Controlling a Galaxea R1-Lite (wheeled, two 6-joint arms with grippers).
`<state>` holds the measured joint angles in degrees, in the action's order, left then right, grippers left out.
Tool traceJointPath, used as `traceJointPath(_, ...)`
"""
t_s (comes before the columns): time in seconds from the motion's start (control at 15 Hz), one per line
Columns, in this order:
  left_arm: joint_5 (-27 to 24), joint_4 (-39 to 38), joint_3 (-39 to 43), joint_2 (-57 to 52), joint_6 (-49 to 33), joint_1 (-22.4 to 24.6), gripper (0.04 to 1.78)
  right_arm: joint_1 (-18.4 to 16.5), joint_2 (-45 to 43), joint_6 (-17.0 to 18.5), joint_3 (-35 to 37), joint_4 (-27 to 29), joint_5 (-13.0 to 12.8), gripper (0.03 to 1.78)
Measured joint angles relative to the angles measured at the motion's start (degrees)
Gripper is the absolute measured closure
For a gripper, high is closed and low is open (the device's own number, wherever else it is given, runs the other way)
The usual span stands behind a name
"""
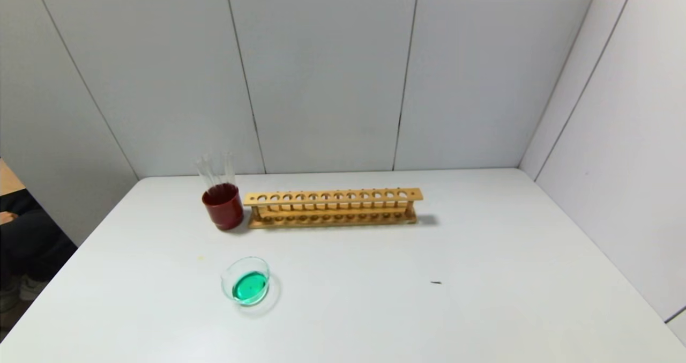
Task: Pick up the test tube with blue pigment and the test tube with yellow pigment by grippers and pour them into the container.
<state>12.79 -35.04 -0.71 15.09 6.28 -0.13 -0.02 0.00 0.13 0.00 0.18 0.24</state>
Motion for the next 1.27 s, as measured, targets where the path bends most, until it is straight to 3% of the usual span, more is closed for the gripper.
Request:
traceJointPath(0.2,-2.7,14.9,0.5,-7.7,-0.7,0.6,0.09,0.0,0.0,0.0,0.0,0.0,0.0,0.06)
traceJointPath(0.53,-12.8,36.2,0.4,-14.4,-3.9,0.4,0.09,0.0,0.0,0.0,0.0,0.0,0.0,0.06)
traceJointPath(1.27,-13.9,36.9,0.3,-15.2,-2.4,0.4,0.09,-0.1,0.0,0.1,0.0,0.0,0.0,0.06)
